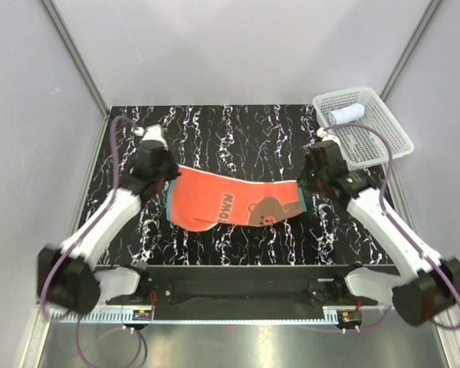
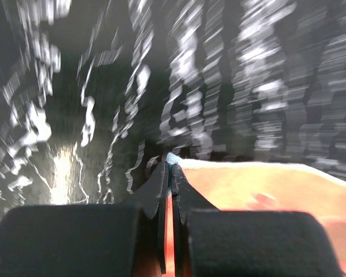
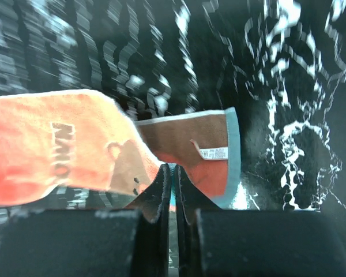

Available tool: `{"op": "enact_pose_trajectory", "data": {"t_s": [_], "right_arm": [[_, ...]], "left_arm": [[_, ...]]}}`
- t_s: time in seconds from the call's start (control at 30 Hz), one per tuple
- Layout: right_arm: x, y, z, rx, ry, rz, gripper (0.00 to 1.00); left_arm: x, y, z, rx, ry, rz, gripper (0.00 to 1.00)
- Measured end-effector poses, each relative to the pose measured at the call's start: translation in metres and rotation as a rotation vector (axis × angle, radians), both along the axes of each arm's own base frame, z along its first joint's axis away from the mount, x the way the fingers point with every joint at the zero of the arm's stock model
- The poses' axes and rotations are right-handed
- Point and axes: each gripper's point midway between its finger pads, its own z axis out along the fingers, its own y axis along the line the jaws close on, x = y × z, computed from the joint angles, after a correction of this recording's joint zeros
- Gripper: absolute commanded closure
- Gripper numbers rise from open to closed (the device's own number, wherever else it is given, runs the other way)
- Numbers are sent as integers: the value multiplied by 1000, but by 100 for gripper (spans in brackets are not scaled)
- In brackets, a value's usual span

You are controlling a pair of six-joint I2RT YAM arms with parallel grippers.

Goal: Roll the towels
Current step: Flatten the towel

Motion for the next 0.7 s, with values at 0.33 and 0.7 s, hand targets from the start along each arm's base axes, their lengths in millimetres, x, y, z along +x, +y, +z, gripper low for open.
{"op": "enact_pose_trajectory", "data": {"t_s": [0.33,0.7], "right_arm": [[-69,-26,140,238,-456,15,100],[-63,-47,175,191,-456,-113,100]], "left_arm": [[-104,-1,174,-118,-498,-246,100],[-165,28,237,-83,-606,-241,100]]}}
